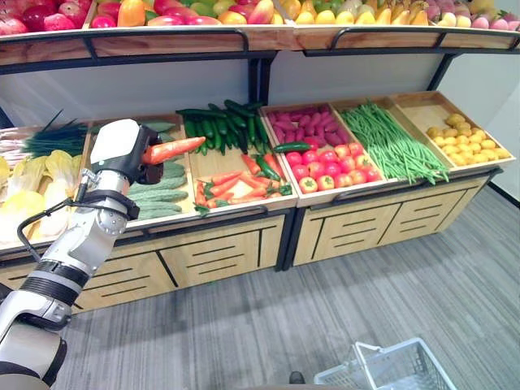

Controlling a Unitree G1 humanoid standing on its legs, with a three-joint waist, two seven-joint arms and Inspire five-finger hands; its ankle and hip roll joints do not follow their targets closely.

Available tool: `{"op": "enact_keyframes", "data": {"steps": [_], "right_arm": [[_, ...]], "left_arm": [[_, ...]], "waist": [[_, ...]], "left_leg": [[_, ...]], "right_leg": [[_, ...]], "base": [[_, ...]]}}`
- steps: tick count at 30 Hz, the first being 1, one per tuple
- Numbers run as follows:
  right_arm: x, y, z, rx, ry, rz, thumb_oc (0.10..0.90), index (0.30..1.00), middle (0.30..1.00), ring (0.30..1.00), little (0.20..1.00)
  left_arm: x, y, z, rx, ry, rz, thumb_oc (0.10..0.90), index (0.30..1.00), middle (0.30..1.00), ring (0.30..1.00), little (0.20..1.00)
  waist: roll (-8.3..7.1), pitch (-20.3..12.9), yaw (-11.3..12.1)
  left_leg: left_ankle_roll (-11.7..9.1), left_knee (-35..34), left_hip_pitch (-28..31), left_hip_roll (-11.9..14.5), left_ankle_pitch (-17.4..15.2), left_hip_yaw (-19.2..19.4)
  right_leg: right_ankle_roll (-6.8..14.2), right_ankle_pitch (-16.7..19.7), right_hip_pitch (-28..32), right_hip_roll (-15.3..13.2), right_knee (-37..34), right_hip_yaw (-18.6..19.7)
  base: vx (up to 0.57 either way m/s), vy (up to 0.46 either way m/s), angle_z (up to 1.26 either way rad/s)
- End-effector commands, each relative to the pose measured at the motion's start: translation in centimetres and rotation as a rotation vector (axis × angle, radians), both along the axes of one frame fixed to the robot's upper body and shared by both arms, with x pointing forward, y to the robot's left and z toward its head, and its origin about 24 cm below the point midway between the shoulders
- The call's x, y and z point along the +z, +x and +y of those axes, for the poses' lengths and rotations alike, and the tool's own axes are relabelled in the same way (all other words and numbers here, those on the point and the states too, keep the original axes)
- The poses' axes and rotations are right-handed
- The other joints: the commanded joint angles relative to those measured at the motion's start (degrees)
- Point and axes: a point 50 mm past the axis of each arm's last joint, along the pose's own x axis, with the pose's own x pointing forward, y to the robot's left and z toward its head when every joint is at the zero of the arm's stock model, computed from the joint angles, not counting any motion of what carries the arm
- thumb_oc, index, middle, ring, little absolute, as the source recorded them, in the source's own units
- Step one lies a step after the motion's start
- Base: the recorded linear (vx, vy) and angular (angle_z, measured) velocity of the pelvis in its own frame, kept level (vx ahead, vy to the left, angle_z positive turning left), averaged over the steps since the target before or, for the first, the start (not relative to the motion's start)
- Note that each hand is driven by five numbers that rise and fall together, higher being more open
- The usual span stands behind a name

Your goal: Get the vegetables into the basket

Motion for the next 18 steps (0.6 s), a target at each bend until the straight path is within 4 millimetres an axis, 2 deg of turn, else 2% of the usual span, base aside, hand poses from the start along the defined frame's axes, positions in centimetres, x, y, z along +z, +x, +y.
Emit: {"op": "enact_keyframes", "data": {"steps": [1,7,11,13,14,15,18], "right_arm": [[0.7,1.4,-1.8,0.024,-0.059,-0.021,0.400,0.300,0.300,0.300,0.300],[0.9,1.5,-2.4,-0.002,-0.083,-0.032,0.400,0.300,0.300,0.300,0.300],[1.1,1.5,-2.8,-0.030,-0.099,-0.043,0.400,0.300,0.300,0.300,0.300],[1.2,1.5,-3.1,-0.058,-0.112,-0.055,0.400,0.300,0.300,0.300,0.300],[1.3,1.2,-3.4,-0.074,-0.123,-0.054,0.400,0.300,0.300,0.300,0.300],[1.3,1.2,-3.4,-0.075,-0.122,-0.055,0.400,0.300,0.300,0.300,0.300],[1.4,1.1,-3.5,-0.069,-0.132,-0.054,0.400,0.300,0.300,0.300,0.300]], "left_arm": [[8.2,0.3,0.2,-0.014,-0.024,-0.307,0.400,0.300,0.300,0.300,0.300],[8.0,0.8,-1.9,-0.131,-0.194,-0.300,0.400,0.300,0.300,0.300,0.300],[8.9,1.1,-3.7,-0.205,-0.196,-0.313,0.400,0.300,0.300,0.300,0.300],[9.1,1.5,-4.9,-0.248,-0.213,-0.311,0.400,0.300,0.300,0.300,0.300],[9.2,1.8,-6.2,-0.288,-0.224,-0.312,0.400,0.300,0.300,0.300,0.300],[9.3,1.9,-6.2,-0.289,-0.224,-0.312,0.400,0.300,0.300,0.300,0.300],[9.1,2.3,-7.8,-0.340,-0.236,-0.295,0.400,0.300,0.300,0.300,0.300]], "waist": [[-0.21,-0.2,-2.0],[-0.23,0.4,-3.0],[-0.25,0.9,-4.2],[-0.37,1.1,-5.2],[-0.42,1.3,-6.6],[-0.45,1.4,-6.3],[-0.51,1.7,-8.2]], "left_leg": [[1.3,0.4,0.3,-2.6,-3.2,-0.3],[2.5,0.4,1.6,-3.3,-4.1,0.9],[3.3,0.4,2.6,-3.8,-4.7,2.8],[3.7,0.4,3.1,-4.2,-4.9,4.0],[4.2,0.4,3.5,-4.6,-5.2,5.3],[4.2,0.4,3.6,-4.7,-5.3,5.5],[4.6,0.6,4.3,-5.3,-5.8,8.3]], "right_leg": [[6.0,-5.2,4.0,-4.9,3.0,-1.9],[6.4,-5.2,3.2,-5.4,4.9,0.4],[7.1,-4.5,1.9,-5.3,5.8,3.4],[7.4,-4.1,1.4,-5.3,6.1,5.0],[7.8,-3.5,0.6,-5.3,6.2,6.9],[7.8,-3.5,0.6,-5.3,6.2,7.1],[9.1,-1.3,-1.0,-5.3,6.6,10.7]], "base": [[0.01,0.042,-0.03],[0.02,0.054,-0.12],[0.02,0.068,-0.33],[0.00,0.095,-0.42],[0.00,0.085,-0.40],[0.02,0.079,-0.38],[0.01,0.045,-0.47]]}}
